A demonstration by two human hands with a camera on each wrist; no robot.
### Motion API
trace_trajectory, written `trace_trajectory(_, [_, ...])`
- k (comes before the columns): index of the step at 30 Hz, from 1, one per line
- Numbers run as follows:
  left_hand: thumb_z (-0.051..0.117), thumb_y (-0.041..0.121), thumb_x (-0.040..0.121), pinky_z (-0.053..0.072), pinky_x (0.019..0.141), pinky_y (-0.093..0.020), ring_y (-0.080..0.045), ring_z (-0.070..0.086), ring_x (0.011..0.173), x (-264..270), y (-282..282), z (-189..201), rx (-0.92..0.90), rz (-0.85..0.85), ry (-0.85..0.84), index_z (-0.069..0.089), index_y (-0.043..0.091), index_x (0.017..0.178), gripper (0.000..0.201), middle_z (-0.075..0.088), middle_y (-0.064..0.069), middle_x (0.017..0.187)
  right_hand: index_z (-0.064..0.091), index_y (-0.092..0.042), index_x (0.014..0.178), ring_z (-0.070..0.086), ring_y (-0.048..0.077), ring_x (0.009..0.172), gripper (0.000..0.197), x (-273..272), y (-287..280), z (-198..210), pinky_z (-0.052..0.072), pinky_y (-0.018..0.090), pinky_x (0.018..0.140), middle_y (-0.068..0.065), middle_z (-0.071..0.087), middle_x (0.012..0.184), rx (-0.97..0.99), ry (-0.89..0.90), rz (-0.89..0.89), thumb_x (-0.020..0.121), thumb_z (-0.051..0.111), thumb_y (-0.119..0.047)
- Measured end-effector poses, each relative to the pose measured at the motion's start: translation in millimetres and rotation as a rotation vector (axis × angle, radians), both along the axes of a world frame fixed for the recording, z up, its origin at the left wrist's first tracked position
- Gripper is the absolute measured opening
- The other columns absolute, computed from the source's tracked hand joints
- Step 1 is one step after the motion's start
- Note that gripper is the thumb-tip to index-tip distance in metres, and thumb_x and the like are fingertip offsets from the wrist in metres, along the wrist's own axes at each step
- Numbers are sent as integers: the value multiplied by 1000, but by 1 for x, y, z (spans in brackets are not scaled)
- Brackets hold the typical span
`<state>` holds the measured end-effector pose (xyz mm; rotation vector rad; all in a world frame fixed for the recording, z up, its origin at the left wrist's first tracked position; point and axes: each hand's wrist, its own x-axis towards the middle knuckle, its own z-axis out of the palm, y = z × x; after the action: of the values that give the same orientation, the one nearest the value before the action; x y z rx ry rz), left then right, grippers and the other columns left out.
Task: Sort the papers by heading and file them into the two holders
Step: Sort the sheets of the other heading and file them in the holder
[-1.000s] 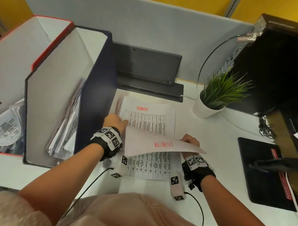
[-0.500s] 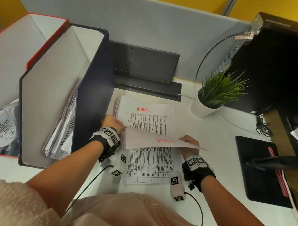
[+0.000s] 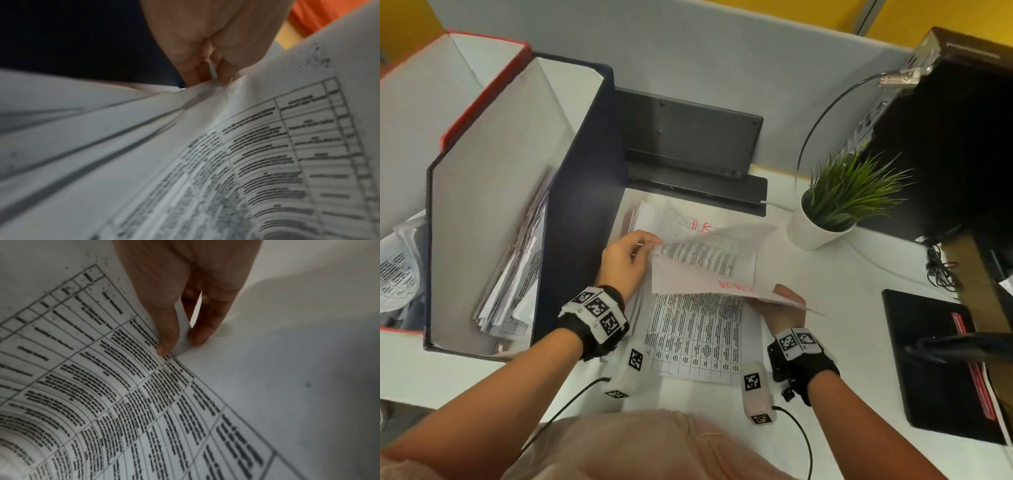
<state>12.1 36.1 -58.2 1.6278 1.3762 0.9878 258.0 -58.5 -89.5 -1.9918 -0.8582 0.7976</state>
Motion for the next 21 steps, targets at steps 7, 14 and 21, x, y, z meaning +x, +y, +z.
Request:
trace_trajectory(7, [45,-10,84,49,73,-34,-25,59,90,1,-5,9,-350,5,-438,56,8,67,27,65,-8,94,48,-18,77,44,1,44,26,-1,0,15,39,12,46,0,40,62,7,260,-140,86,51,6])
trace_trajectory(14, [62,-2,83,50,92,-41,-25,62,97,3,-1,14,-332,-21,-259,64,20,93,24,67,-3,96,50,-18,74,44,6,66,21,-2,-1,14,40,10,54,-5,44,73,-247,293,-63,91,53,-5])
trace_trajectory(21, [33,80,75,46,96,-36,-12,65,102,4,-8,22,-596,-107,-263,64,27,117,74,70,4,108,62,-5,87,56,22,87,21,-17,6,21,46,20,76,12,63,93,24,60,-50,88,61,-26])
